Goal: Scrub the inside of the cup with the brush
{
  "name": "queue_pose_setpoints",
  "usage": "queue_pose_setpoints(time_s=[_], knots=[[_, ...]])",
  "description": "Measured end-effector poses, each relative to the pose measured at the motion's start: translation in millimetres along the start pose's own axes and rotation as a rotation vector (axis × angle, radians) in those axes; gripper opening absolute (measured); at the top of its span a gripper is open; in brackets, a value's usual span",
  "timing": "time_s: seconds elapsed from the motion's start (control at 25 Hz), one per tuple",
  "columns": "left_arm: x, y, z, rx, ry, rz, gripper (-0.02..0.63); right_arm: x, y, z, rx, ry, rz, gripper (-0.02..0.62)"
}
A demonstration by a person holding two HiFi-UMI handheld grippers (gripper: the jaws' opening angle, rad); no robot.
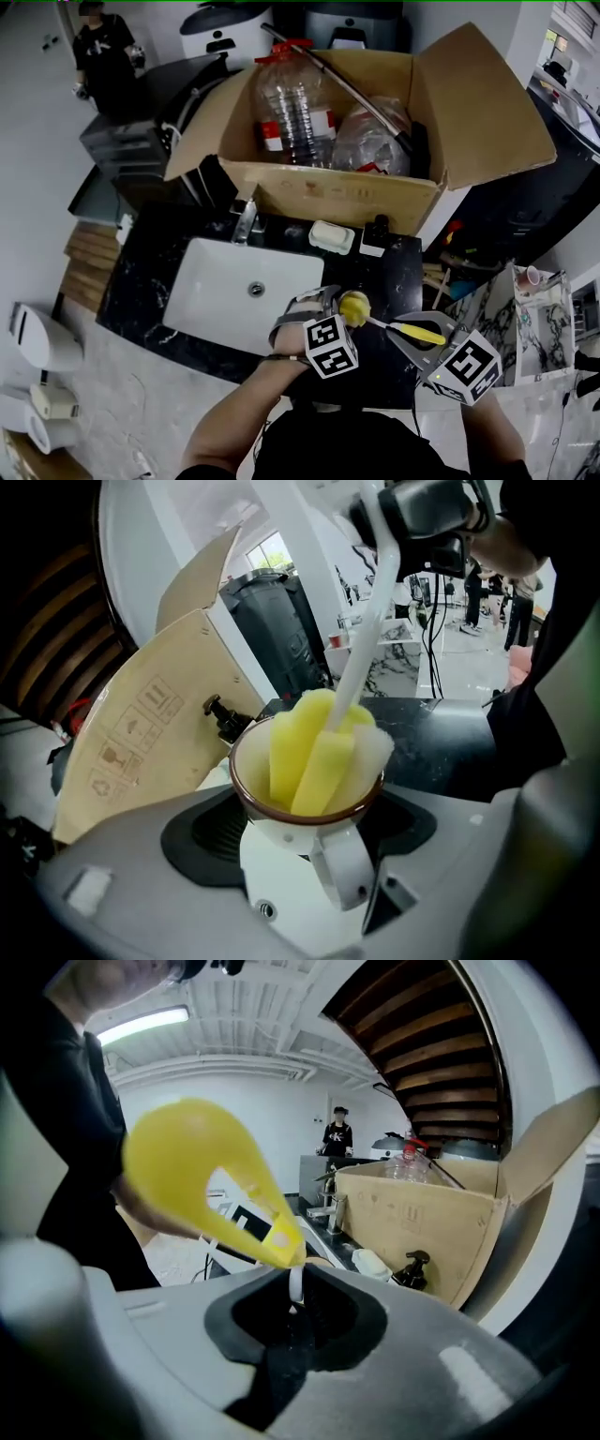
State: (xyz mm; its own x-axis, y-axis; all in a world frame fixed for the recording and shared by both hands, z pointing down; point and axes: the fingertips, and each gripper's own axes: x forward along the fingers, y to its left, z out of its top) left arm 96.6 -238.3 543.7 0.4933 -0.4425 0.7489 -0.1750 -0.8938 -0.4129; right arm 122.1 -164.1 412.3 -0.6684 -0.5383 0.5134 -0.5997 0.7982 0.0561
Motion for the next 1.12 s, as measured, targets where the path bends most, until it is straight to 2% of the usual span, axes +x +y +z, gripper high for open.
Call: queue_pose_setpoints(time_s=[0.24,0.48,0.56,0.76,0.92,1.12], knots=[[-0.9,-4.5,7.6,0.041,-0.009,0.017,0.399,1.4,-9.7,-2.5,0.208,-0.087,0.035,0.044],[0.1,-11.5,10.2,0.028,-0.031,-0.024,0.399,7.4,-19.1,-4.6,0.293,-0.14,0.034,0.043],[1.3,-14.6,8.4,0.012,-0.035,-0.052,0.399,10.9,-18.5,-4.5,0.273,-0.138,0.029,0.043],[5.5,-24.4,11.1,-0.003,-0.042,-0.091,0.399,10.2,-20.3,10.4,0.14,-0.128,0.001,0.041],[7.4,-24.1,9.1,-0.003,-0.034,-0.087,0.399,-0.8,-21.9,24.9,0.041,-0.12,-0.013,0.041],[2.7,-15.4,10.2,0.01,-0.035,-0.05,0.399,-0.9,-10.3,19.3,-0.151,-0.023,-0.044,0.041]])
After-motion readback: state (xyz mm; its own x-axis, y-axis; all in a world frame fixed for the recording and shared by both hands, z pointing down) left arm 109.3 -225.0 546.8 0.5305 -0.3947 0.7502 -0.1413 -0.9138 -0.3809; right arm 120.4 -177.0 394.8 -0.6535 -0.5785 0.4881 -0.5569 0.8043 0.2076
